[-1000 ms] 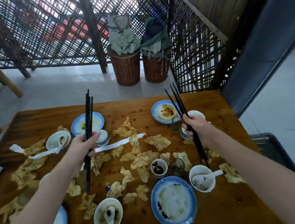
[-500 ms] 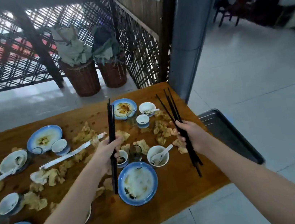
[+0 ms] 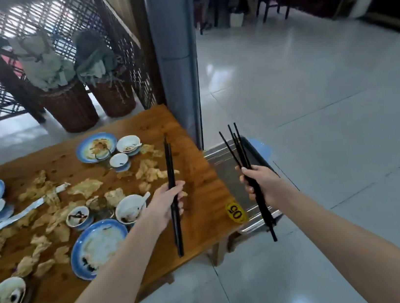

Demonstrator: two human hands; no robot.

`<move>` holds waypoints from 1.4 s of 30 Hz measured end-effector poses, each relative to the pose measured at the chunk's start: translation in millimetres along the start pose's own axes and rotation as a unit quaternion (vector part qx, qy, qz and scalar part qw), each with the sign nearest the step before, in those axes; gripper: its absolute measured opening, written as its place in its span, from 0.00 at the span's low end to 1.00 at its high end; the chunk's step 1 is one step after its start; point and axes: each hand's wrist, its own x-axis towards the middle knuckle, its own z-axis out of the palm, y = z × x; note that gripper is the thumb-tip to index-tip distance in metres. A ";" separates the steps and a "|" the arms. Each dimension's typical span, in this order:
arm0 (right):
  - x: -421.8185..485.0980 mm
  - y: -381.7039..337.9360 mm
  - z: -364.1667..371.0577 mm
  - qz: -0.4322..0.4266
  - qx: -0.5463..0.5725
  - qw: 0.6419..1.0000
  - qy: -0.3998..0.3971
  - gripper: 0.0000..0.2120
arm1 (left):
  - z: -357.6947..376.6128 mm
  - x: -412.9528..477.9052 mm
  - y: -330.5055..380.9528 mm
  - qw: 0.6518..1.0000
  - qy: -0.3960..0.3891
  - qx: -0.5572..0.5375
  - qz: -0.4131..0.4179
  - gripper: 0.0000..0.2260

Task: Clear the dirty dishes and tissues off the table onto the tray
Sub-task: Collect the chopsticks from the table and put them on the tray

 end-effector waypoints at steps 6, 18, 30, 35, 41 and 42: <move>-7.1 -6.4 -73.3 -0.006 0.013 1.000 0.001 0.06 | 74.3 4.9 -7.2 1.000 0.003 0.016 0.000 0.07; 38.9 -32.4 -132.5 0.019 0.003 1.000 0.021 0.06 | 140.1 83.0 0.5 0.999 -0.011 0.036 0.002 0.08; 169.4 -65.4 -169.6 0.073 -0.005 0.996 0.047 0.08 | 188.1 214.9 37.0 0.998 0.016 0.018 -0.064 0.05; 221.0 -53.7 -193.2 0.120 -0.024 0.990 0.071 0.10 | 207.3 264.1 27.5 0.994 0.029 0.007 -0.105 0.05; 300.6 -29.9 -223.7 0.162 -0.125 0.976 0.077 0.10 | 220.0 321.4 7.0 0.985 0.080 0.005 -0.156 0.04; 315.7 -23.3 -228.5 0.164 -0.146 0.972 0.078 0.09 | 221.0 331.4 3.8 0.983 0.085 0.004 -0.161 0.04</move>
